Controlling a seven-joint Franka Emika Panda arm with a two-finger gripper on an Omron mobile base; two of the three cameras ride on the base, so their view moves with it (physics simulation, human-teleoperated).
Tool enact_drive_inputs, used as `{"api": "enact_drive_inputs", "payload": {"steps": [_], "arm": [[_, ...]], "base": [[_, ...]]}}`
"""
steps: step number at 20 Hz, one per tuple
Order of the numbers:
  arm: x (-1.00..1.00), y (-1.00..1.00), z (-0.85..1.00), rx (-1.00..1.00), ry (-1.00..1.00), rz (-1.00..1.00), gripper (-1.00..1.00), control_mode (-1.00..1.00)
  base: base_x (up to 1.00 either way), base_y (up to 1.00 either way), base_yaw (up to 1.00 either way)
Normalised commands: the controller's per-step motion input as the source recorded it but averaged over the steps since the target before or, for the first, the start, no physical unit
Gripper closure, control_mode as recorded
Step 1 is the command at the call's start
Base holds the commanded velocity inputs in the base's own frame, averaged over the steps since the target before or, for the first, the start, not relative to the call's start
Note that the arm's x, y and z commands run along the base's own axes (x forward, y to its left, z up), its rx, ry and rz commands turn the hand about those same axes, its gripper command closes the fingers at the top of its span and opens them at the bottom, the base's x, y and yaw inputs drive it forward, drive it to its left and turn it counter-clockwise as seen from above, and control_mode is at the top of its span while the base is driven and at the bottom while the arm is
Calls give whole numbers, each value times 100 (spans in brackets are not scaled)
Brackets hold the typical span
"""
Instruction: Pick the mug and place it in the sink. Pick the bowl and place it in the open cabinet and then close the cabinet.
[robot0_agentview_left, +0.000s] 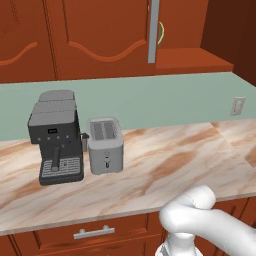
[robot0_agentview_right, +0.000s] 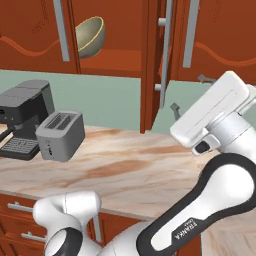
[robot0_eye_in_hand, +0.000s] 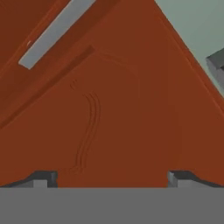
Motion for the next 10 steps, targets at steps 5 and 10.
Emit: {"api": "enact_drive_inputs", "payload": {"steps": [5, 10], "arm": [[63, 44, 0, -8, -14, 0, -100, -100], [76, 53, 0, -10, -13, 0, -100, -100]], "base": [[0, 0, 0], [0, 0, 0]]}}
